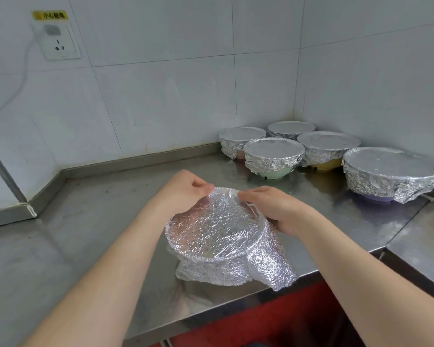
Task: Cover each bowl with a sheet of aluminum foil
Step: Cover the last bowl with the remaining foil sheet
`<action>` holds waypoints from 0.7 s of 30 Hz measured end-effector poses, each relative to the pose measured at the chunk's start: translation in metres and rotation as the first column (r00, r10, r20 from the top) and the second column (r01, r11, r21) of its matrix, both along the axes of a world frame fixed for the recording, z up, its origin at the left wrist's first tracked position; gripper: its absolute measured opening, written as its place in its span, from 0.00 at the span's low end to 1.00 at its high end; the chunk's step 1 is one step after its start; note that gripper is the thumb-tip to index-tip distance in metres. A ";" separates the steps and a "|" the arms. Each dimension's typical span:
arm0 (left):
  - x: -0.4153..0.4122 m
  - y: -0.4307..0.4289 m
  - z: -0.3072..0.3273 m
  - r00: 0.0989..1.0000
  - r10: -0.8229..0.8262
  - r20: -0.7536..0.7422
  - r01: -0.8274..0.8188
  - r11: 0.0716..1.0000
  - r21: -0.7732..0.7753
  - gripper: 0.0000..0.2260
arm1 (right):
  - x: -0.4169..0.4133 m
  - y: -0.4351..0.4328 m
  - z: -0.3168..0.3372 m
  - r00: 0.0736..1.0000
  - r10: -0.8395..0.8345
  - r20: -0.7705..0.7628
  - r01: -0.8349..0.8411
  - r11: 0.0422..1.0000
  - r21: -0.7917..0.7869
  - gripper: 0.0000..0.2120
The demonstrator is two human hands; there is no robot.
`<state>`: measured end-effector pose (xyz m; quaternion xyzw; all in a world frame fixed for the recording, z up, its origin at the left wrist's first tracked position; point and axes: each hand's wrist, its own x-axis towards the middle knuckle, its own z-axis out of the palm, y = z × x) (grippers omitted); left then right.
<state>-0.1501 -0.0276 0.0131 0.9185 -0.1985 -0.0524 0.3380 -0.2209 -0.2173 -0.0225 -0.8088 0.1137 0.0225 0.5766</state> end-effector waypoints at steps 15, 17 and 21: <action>-0.023 0.037 0.002 0.943 0.193 0.271 -0.251 0.947 0.200 0.08 | -0.036 -0.028 -0.012 0.972 0.173 0.158 -0.211 0.938 0.276 0.24; -0.047 0.032 0.003 0.935 0.128 0.332 -0.171 0.979 0.106 0.10 | -0.041 -0.031 -0.027 0.972 0.145 0.186 -0.203 0.916 0.346 0.21; -0.108 0.003 -0.003 0.904 -0.197 0.380 0.141 0.975 0.169 0.18 | -0.045 -0.031 -0.034 0.969 0.129 0.212 -0.225 0.822 0.524 0.27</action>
